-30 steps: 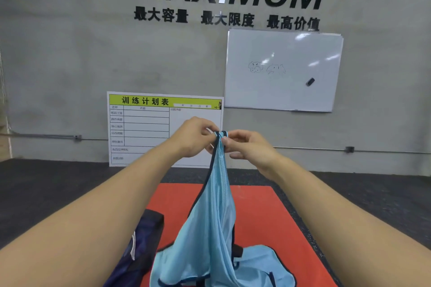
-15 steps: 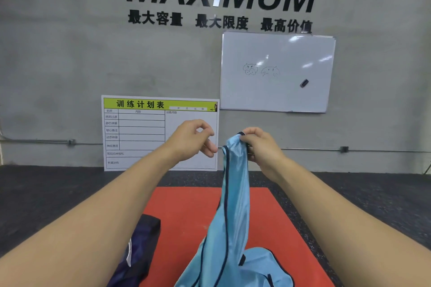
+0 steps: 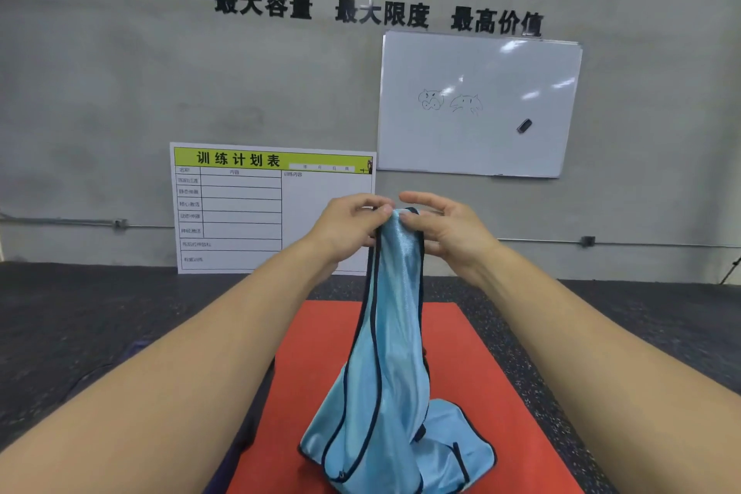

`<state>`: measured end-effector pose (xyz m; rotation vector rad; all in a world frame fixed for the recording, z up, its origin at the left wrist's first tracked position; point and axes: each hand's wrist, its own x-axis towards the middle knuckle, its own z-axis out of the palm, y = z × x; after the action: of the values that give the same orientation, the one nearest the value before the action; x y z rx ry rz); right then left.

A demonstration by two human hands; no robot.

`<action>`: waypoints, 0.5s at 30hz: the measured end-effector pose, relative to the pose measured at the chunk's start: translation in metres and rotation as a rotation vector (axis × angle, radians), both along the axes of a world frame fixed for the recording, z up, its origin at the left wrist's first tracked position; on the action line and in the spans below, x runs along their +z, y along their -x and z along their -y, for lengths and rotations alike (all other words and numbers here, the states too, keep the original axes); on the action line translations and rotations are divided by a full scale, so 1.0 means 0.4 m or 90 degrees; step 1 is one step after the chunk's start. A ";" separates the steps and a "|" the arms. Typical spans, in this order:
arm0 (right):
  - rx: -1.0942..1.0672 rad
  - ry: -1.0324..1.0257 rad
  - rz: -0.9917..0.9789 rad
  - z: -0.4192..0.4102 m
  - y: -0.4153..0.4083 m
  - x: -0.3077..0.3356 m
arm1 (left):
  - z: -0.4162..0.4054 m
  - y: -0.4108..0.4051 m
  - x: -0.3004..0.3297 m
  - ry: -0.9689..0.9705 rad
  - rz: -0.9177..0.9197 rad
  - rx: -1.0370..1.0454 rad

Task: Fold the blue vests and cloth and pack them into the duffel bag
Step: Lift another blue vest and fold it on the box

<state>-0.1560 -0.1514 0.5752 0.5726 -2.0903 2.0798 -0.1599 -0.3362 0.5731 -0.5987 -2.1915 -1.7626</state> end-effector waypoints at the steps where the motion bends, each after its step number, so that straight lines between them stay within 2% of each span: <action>1: -0.013 0.002 0.004 -0.001 0.000 -0.002 | -0.001 0.003 0.004 -0.018 -0.008 0.011; 3: -0.038 0.012 0.016 0.000 -0.001 -0.003 | 0.000 0.010 0.008 -0.024 -0.030 0.055; 6: -0.091 0.004 0.015 -0.001 -0.009 0.001 | 0.006 0.020 0.008 0.052 -0.071 0.124; 8: -0.106 -0.011 0.013 -0.004 -0.011 0.003 | 0.007 0.018 0.006 0.059 -0.072 0.135; 12: -0.083 -0.037 0.033 -0.008 -0.006 0.003 | 0.003 0.016 0.001 0.043 -0.039 0.086; 15: -0.009 -0.095 0.041 -0.013 0.006 -0.005 | 0.003 0.020 -0.003 0.043 -0.077 0.034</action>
<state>-0.1582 -0.1462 0.5734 0.5134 -2.2940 1.9715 -0.1680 -0.3375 0.5718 -0.6389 -2.1713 -1.5882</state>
